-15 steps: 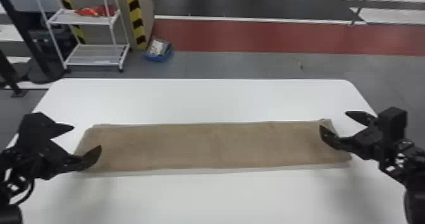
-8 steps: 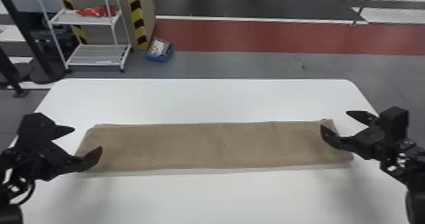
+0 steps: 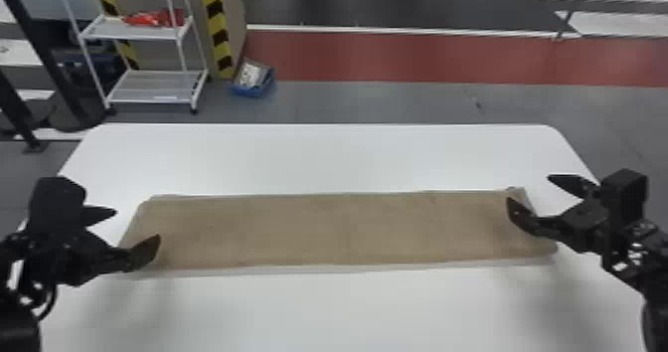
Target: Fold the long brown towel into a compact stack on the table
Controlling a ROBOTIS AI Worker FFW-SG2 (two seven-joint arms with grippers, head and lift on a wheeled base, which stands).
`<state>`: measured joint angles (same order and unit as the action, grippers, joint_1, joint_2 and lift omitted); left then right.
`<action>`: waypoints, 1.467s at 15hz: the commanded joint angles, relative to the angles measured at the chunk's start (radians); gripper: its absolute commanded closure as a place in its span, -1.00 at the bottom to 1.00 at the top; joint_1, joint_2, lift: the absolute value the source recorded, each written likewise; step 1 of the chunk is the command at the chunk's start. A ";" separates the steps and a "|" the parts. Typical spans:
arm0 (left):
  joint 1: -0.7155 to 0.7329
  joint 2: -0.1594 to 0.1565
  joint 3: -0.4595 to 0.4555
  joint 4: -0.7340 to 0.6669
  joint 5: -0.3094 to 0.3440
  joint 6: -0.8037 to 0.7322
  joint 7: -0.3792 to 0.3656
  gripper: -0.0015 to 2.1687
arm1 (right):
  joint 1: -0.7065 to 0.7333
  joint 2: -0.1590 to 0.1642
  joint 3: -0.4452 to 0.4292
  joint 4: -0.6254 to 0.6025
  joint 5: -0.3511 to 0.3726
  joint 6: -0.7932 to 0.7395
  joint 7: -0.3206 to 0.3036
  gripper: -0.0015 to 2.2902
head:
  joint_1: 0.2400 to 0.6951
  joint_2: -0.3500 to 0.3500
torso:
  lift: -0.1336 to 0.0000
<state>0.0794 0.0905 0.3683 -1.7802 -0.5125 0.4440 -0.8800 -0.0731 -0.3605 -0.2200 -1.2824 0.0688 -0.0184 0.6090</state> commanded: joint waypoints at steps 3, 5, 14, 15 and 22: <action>-0.047 0.006 0.004 0.018 0.011 0.144 -0.011 -0.93 | 0.010 0.000 -0.002 -0.003 -0.001 -0.010 0.000 -0.95 | 1.00 -0.07 | -0.85; -0.061 0.011 0.020 0.019 0.066 0.221 -0.025 -0.93 | 0.010 0.000 -0.004 -0.003 -0.001 -0.010 0.000 -0.95 | 1.00 -0.06 | -0.85; -0.096 0.028 0.012 0.030 0.104 0.433 -0.048 -0.83 | 0.015 0.000 -0.005 -0.005 -0.012 -0.010 0.000 -0.95 | 1.00 -0.06 | -0.85; -0.101 0.029 0.011 0.036 0.104 0.436 -0.051 -0.81 | 0.015 0.000 -0.005 -0.005 -0.012 -0.010 0.000 -0.95 | 1.00 -0.06 | -0.85; -0.101 0.034 0.043 0.016 0.161 0.430 -0.131 0.66 | 0.015 -0.002 -0.009 -0.005 -0.012 -0.010 0.000 -0.95 | 1.00 -0.11 | -0.85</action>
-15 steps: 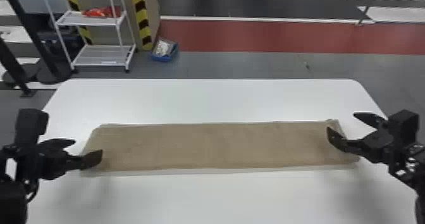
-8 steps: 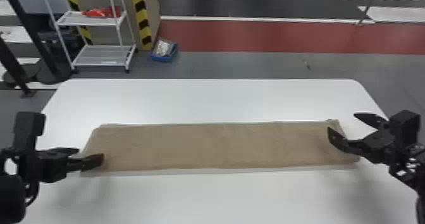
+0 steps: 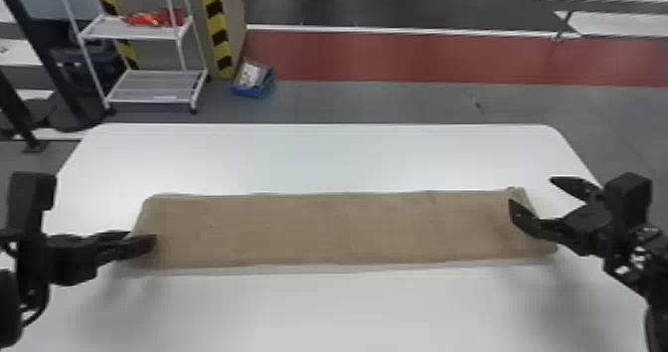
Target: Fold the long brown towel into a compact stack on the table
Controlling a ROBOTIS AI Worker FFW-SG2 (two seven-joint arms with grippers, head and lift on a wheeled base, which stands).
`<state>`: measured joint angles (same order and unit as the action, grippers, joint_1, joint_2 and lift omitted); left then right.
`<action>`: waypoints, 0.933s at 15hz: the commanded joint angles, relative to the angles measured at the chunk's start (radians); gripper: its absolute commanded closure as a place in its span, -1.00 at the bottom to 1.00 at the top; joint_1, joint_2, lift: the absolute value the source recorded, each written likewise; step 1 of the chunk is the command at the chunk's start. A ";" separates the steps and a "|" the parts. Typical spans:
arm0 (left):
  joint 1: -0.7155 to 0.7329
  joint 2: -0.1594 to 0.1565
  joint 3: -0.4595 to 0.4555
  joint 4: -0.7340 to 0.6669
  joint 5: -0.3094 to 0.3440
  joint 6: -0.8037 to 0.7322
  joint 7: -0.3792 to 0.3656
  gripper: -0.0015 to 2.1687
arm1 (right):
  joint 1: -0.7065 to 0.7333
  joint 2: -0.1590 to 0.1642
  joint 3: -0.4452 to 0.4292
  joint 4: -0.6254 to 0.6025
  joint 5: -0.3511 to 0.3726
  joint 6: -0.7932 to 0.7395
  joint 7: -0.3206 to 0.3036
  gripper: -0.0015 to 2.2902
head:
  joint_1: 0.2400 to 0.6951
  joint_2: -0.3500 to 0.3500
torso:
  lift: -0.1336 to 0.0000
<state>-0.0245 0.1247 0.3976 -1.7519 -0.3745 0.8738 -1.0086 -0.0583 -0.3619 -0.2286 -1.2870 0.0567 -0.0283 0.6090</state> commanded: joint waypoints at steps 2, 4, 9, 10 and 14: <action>0.005 0.000 0.014 -0.020 0.034 0.006 -0.013 0.74 | 0.000 -0.002 0.000 0.000 0.000 0.000 0.000 -0.95 | 1.00 -0.11 | -0.85; 0.005 0.001 0.014 -0.018 0.025 0.006 -0.048 0.74 | 0.000 -0.002 0.000 0.000 0.000 0.000 0.000 -0.95 | 1.00 -0.12 | -0.85; 0.009 0.000 0.014 -0.067 0.023 0.055 -0.071 0.76 | 0.005 -0.002 0.000 0.000 0.000 0.000 0.000 -0.94 | 1.00 -0.15 | -0.85; 0.005 0.001 0.026 -0.089 0.022 0.098 -0.070 0.97 | 0.008 -0.002 -0.002 0.000 0.000 0.000 0.000 -0.94 | 1.00 -0.15 | -0.85; -0.009 0.020 0.067 -0.139 0.031 0.169 -0.071 0.97 | 0.014 -0.003 -0.008 0.000 -0.003 -0.003 0.000 -0.94 | 1.00 -0.10 | -0.85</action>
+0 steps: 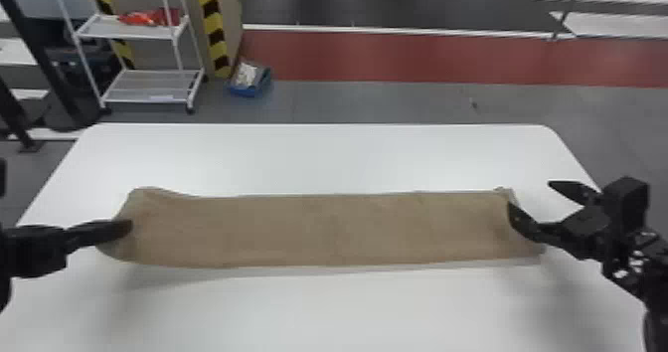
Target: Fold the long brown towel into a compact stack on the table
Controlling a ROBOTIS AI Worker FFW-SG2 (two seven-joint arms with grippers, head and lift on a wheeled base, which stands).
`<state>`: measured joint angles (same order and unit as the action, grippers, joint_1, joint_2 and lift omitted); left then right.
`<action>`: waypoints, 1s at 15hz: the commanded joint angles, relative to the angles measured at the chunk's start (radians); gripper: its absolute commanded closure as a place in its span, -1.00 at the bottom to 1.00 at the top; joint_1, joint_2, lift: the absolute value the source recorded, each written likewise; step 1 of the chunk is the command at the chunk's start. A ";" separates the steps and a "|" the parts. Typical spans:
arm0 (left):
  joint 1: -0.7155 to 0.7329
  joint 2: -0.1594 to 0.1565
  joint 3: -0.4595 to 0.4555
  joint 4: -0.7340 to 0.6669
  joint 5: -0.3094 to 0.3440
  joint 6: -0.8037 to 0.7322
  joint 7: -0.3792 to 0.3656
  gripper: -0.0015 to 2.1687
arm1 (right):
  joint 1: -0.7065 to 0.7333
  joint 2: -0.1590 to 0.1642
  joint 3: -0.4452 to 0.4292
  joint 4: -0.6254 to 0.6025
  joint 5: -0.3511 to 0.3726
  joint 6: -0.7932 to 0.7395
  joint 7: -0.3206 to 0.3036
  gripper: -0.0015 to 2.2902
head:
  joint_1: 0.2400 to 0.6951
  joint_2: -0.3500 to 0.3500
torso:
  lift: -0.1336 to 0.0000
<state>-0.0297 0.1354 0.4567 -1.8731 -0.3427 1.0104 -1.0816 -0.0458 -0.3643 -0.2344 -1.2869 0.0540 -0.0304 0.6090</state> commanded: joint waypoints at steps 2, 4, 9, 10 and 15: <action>-0.021 0.020 0.022 -0.024 0.001 0.047 0.002 0.97 | 0.001 0.001 0.000 0.000 -0.003 -0.004 0.000 -0.94 | 1.00 -0.07 | -0.85; -0.019 0.032 0.045 -0.038 0.008 0.078 0.002 0.97 | 0.004 0.001 0.000 0.000 -0.003 -0.007 0.000 -0.94 | 1.00 -0.05 | -0.85; 0.017 -0.039 -0.027 -0.268 0.082 0.311 0.043 0.97 | 0.009 0.010 0.000 -0.011 -0.003 -0.001 0.000 -0.94 | 1.00 -0.01 | -0.85; 0.020 -0.066 -0.078 -0.319 0.080 0.345 0.077 0.97 | 0.014 0.011 -0.002 -0.014 -0.003 -0.001 -0.002 -0.94 | 1.00 -0.10 | -0.85; -0.049 -0.138 -0.357 -0.333 0.053 0.391 0.241 0.97 | 0.046 0.024 -0.019 -0.061 -0.003 0.011 0.000 -0.94 | 1.00 -0.46 | -0.85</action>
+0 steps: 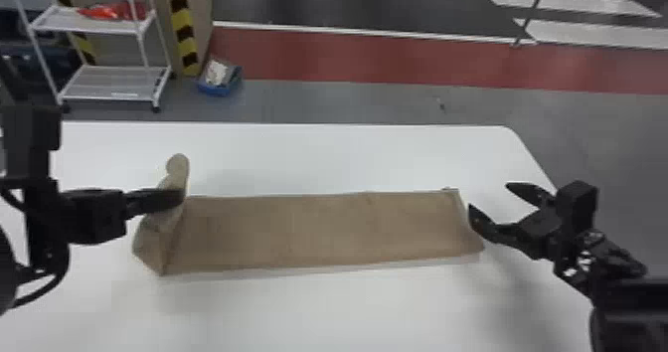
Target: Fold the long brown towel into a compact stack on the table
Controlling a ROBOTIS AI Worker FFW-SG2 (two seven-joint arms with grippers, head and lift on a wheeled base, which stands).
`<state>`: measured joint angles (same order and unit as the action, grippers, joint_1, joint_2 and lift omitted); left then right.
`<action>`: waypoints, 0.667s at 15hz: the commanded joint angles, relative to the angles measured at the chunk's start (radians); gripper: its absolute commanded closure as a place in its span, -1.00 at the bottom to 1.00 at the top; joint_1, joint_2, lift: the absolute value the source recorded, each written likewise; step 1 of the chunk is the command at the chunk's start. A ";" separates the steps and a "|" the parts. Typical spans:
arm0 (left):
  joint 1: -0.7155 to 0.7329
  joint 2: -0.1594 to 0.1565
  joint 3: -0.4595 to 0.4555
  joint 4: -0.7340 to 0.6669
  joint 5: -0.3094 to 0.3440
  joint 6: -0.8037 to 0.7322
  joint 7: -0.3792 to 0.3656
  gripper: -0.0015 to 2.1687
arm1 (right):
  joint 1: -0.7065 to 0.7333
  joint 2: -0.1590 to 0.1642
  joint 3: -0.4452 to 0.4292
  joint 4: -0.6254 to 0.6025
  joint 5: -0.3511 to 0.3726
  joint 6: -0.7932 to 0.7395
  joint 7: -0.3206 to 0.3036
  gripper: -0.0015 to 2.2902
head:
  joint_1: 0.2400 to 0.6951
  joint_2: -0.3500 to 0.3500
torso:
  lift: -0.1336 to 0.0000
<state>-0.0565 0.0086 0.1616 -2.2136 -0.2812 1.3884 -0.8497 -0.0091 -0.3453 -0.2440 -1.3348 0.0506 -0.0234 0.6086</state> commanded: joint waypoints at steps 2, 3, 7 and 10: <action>-0.034 -0.011 -0.145 0.011 -0.012 0.022 0.058 0.97 | 0.008 0.006 -0.011 -0.017 0.002 0.014 0.000 -0.94 | 1.00 -0.56 | -0.85; -0.040 -0.011 -0.182 0.012 -0.012 0.034 0.089 0.97 | 0.009 0.006 -0.012 -0.018 0.002 0.017 0.000 -0.94 | 1.00 -0.61 | -0.85; -0.049 -0.011 -0.338 0.026 0.008 0.053 0.207 0.97 | 0.008 0.006 -0.011 -0.020 0.002 0.020 0.000 -0.94 | 1.00 -0.77 | -0.85; -0.091 -0.011 -0.452 0.064 0.039 0.053 0.314 0.97 | 0.008 0.008 -0.008 -0.021 0.002 0.023 0.000 -0.94 | 1.00 -0.86 | -0.85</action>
<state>-0.1258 0.0015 -0.2401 -2.1679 -0.2621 1.4413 -0.5522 -0.0013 -0.3387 -0.2527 -1.3550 0.0520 -0.0035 0.6090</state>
